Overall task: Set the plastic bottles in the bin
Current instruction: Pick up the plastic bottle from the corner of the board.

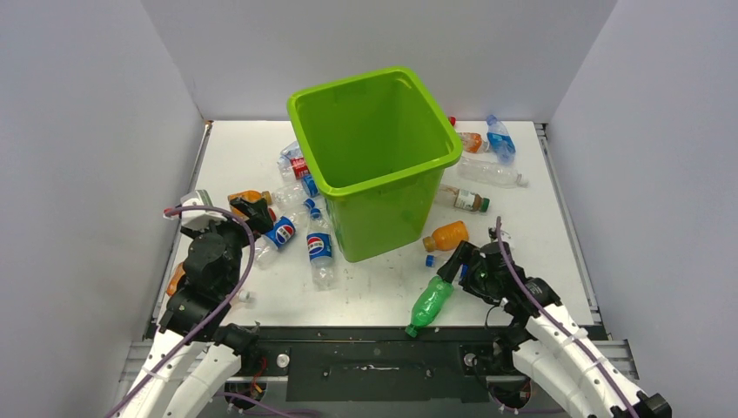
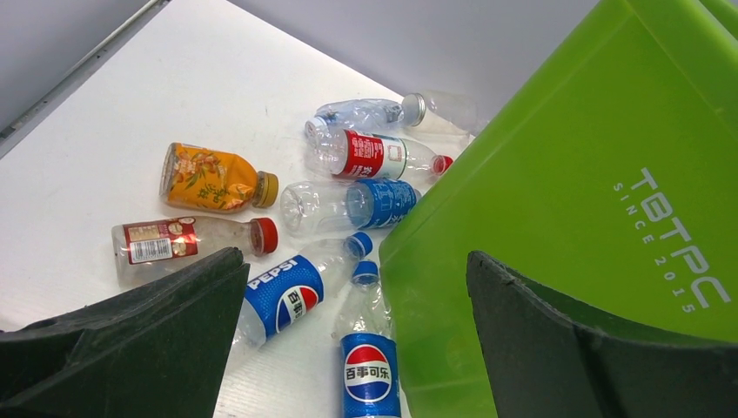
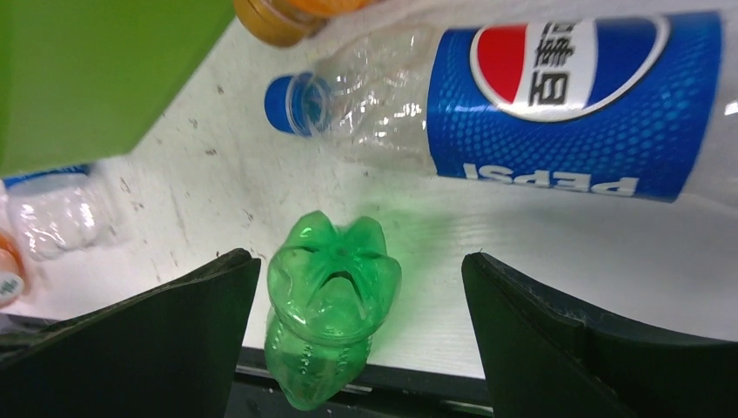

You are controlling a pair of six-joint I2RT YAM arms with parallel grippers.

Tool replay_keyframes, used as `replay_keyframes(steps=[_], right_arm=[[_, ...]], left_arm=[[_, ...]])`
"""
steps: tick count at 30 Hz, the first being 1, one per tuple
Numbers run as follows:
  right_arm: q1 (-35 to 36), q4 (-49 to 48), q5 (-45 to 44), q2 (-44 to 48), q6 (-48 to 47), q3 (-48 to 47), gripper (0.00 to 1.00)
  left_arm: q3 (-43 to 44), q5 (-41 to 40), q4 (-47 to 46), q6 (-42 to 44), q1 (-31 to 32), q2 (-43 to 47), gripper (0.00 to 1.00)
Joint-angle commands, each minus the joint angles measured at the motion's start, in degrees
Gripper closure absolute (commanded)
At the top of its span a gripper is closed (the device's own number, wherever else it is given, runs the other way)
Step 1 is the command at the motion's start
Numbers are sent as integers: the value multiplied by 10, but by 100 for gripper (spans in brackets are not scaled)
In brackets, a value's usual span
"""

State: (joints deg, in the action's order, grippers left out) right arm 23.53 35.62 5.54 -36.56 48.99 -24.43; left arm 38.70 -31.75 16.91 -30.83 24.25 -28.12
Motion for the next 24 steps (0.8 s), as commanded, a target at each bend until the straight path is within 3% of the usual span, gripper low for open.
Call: replay_keyframes(steps=[1,11,16,24], right_arm=[[38,-23,-9,-25,11,9,10],[113,-113,-29,-94,33,42,10],[127,-134,-38,-96,45,52,2],[129,-135,-31,-58,57,60,50]], left_arm=[[11,13,-18,8,-4,-5,4],[9,30,-24,15,-4,-11,4],[8,30,-25,17,-4,-10,4],[3,28,-30,16,-4,-4,4]])
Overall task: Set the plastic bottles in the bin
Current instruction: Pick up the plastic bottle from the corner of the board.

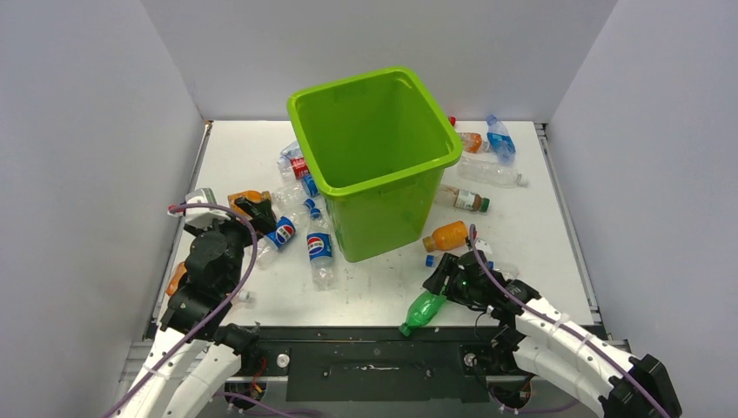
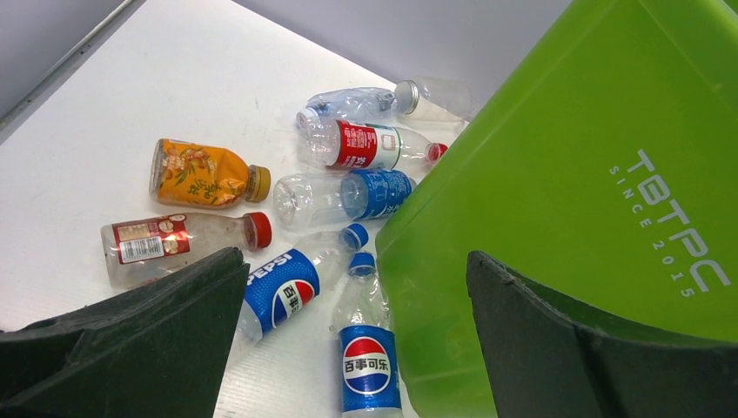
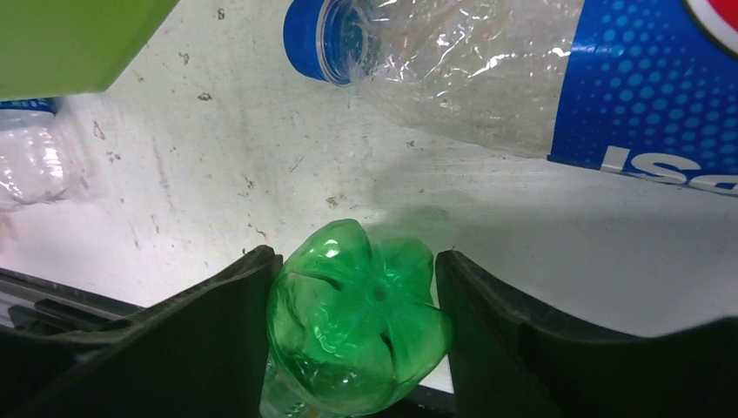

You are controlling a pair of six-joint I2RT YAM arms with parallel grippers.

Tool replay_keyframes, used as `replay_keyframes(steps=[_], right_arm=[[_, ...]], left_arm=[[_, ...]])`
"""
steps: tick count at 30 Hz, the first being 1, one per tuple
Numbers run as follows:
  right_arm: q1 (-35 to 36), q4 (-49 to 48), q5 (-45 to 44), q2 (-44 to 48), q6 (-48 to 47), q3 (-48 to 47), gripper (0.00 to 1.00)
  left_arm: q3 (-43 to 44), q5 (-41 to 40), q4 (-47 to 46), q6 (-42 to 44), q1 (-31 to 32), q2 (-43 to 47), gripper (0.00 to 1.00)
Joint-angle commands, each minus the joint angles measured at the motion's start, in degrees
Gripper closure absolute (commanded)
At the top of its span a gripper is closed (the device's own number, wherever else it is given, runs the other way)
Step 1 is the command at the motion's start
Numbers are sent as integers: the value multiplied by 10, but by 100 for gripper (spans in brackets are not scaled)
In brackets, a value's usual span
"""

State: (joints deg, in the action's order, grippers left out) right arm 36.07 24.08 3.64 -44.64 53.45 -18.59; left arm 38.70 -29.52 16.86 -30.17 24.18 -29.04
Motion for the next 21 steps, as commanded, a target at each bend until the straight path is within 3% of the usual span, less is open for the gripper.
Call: replay_keyframes(steps=[1,7,10,17,21], right_arm=[[3,-13,-13,33,12,-1,55],[2,69,-60,93,-28,-84,74],[3,133,-110,99,-79,-180,94],[3,242,-182,92,-170,-394,95],[3,228,-98,87,-232,-492,95]], left_arm=[[2,5,-30,11,-3,6,4],[0,-7,-29,11,-2,8,4],[0,-14,-29,14,-2,12,4],[22,-27,-47,53,1,25,4],[77,19,-46,72,1,34,4]])
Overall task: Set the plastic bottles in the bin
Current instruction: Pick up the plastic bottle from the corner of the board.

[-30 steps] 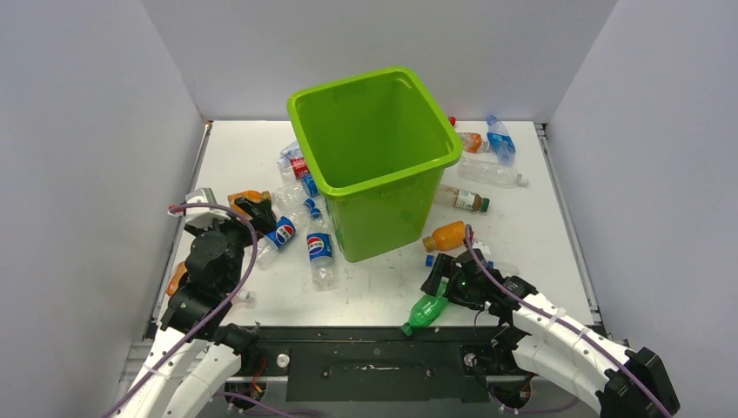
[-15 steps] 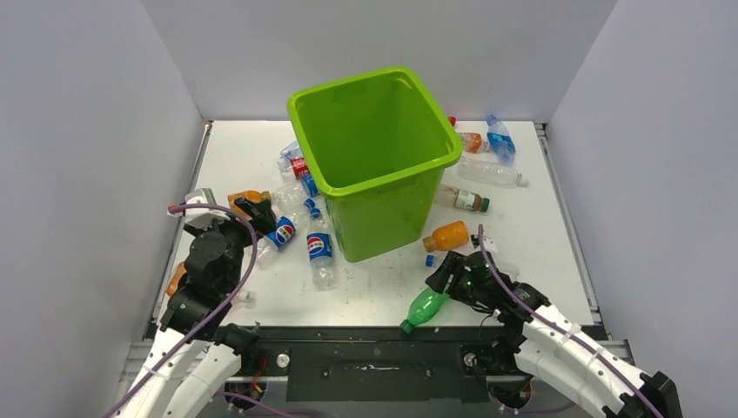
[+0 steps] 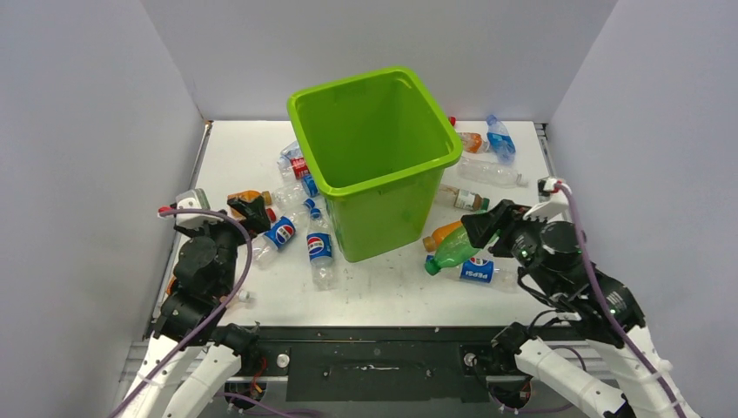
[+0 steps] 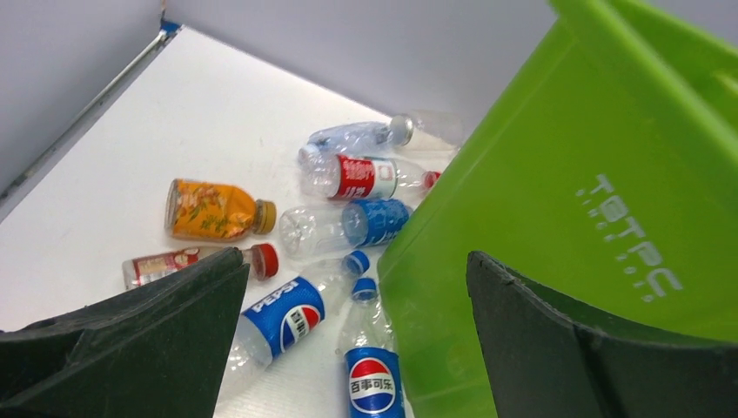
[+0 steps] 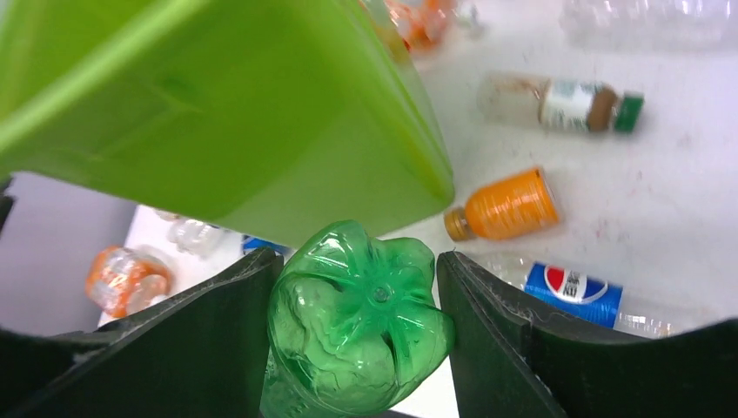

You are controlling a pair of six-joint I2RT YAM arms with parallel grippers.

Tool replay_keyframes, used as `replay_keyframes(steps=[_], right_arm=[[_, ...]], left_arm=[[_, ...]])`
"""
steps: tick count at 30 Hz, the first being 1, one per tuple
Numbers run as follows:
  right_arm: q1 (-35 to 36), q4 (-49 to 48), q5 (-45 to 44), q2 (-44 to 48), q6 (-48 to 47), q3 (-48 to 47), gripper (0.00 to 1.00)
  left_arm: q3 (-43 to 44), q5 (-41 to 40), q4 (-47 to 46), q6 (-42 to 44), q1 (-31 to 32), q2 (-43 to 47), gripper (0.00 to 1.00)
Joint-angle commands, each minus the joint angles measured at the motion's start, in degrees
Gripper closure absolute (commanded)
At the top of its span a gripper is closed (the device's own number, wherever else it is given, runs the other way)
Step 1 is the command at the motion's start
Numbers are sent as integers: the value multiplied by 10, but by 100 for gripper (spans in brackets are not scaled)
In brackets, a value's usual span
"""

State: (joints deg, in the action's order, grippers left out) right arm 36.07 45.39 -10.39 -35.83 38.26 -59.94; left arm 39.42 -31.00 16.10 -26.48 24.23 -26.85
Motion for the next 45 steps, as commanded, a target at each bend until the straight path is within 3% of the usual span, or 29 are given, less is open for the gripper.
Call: replay_keyframes(steps=[1,5,10,15,18,21,26,29,34,41,45], right_arm=[[3,5,74,-1,-86,-88,95],[2,-70,228,2,-109,-102,95],[2,-228,398,0,-76,-60,95],[3,-399,486,-23,-9,-36,95],[2,-483,492,-46,27,-32,95],[3,-537,482,-61,54,-29,95],[3,-647,434,-51,69,5,95],[3,-699,385,-43,69,22,95],[3,-788,329,-36,100,71,95],[3,-894,224,-11,160,156,95],[3,-925,199,-22,193,173,95]], left_arm=[[86,55,-35,40,0,13,4],[159,185,-30,47,0,23,4],[219,454,-84,-10,0,-7,4],[279,717,-160,-142,1,-130,4],[314,782,-179,-180,11,-191,4],[340,755,-129,-127,57,-213,4],[373,643,-10,-6,195,-233,4],[372,587,9,23,252,-247,4],[323,544,-87,3,296,-234,4],[181,436,-349,-80,299,-176,4],[166,400,-388,-74,315,-189,0]])
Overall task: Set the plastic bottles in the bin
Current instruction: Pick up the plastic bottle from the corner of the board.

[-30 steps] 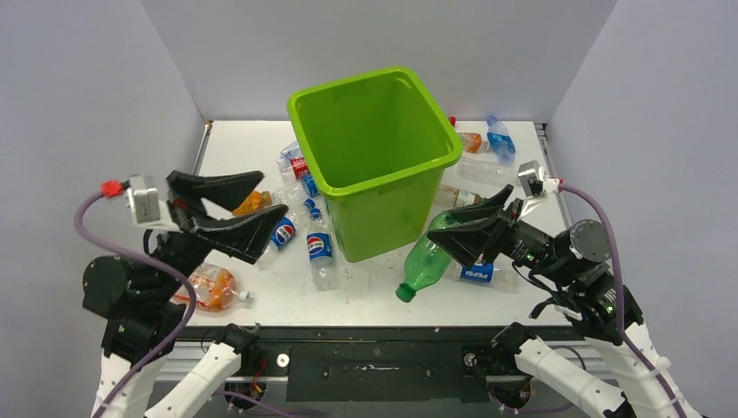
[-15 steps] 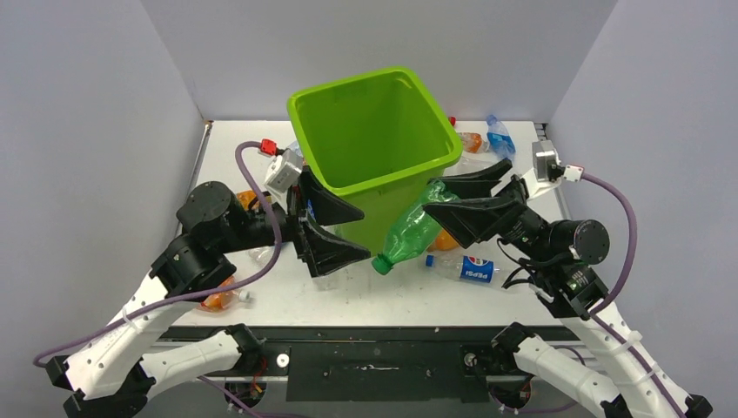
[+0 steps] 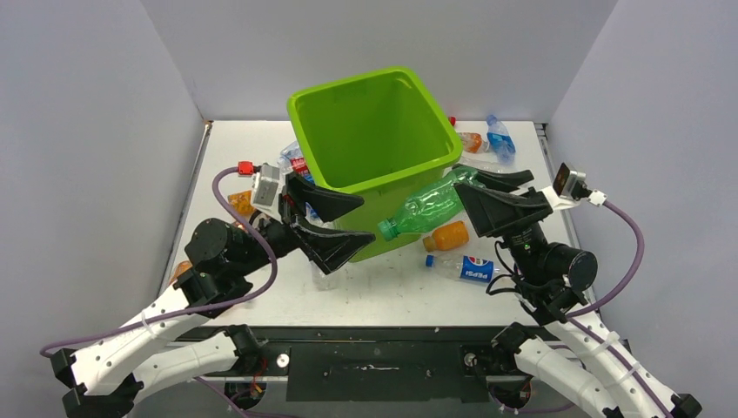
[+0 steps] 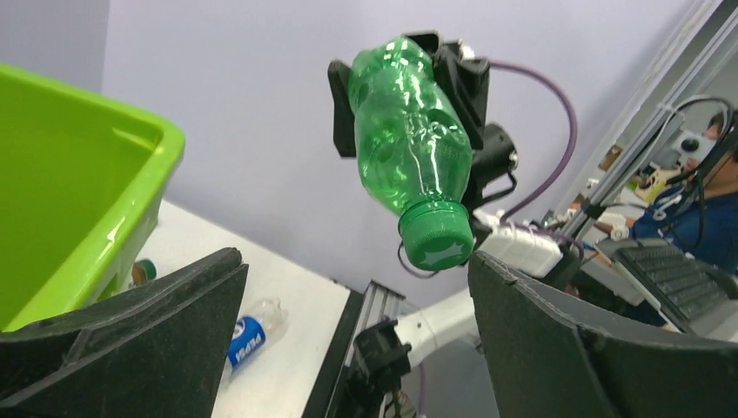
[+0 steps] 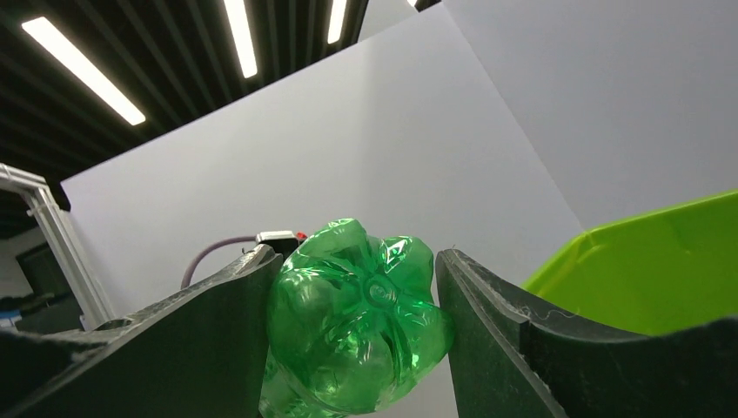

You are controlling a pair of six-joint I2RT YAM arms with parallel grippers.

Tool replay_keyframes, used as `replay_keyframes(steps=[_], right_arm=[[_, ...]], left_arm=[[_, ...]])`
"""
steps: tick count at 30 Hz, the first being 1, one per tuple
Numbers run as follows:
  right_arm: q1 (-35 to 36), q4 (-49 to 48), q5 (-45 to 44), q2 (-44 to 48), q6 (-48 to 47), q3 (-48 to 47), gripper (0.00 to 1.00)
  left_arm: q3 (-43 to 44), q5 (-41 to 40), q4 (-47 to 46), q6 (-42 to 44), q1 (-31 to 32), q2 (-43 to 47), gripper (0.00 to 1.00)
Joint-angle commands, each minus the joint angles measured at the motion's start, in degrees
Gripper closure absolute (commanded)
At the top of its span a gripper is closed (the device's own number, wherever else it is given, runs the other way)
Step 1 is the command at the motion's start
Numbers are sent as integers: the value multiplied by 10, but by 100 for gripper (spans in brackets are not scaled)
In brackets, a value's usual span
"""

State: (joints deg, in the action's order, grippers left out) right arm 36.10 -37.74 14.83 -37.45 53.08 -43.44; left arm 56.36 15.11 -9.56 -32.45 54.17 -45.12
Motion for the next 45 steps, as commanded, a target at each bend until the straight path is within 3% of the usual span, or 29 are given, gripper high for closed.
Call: replay_keyframes(steps=[1,5,7,16,22,27,32,37,39,43,45], right_arm=[[4,-98,-56,-9,49,10,95],[4,-107,-64,-19,64,12,95],[5,-108,-69,-21,67,14,95],[12,-91,-76,-25,60,15,95],[17,-75,-73,-24,56,14,95],[18,-63,-78,-18,54,17,95],[20,-63,-79,-21,57,17,95],[24,-63,-81,-21,57,18,95],[25,-63,-82,-21,57,18,95],[27,-60,-83,-20,54,18,95],[28,-57,-85,-18,52,17,95]], left_arm=[[-9,-67,-145,-10,22,-9,0],[-23,-83,-197,14,52,-22,0],[-18,-98,-198,32,70,-31,5],[13,-129,-191,73,116,-61,7],[32,-160,-176,77,121,-69,25],[40,-154,-178,72,123,-72,20],[49,-144,-161,75,126,-83,28],[63,-127,-137,76,129,-96,29],[65,-123,-137,79,130,-98,36],[71,-117,-131,88,132,-98,62],[75,-116,-124,91,132,-99,65]])
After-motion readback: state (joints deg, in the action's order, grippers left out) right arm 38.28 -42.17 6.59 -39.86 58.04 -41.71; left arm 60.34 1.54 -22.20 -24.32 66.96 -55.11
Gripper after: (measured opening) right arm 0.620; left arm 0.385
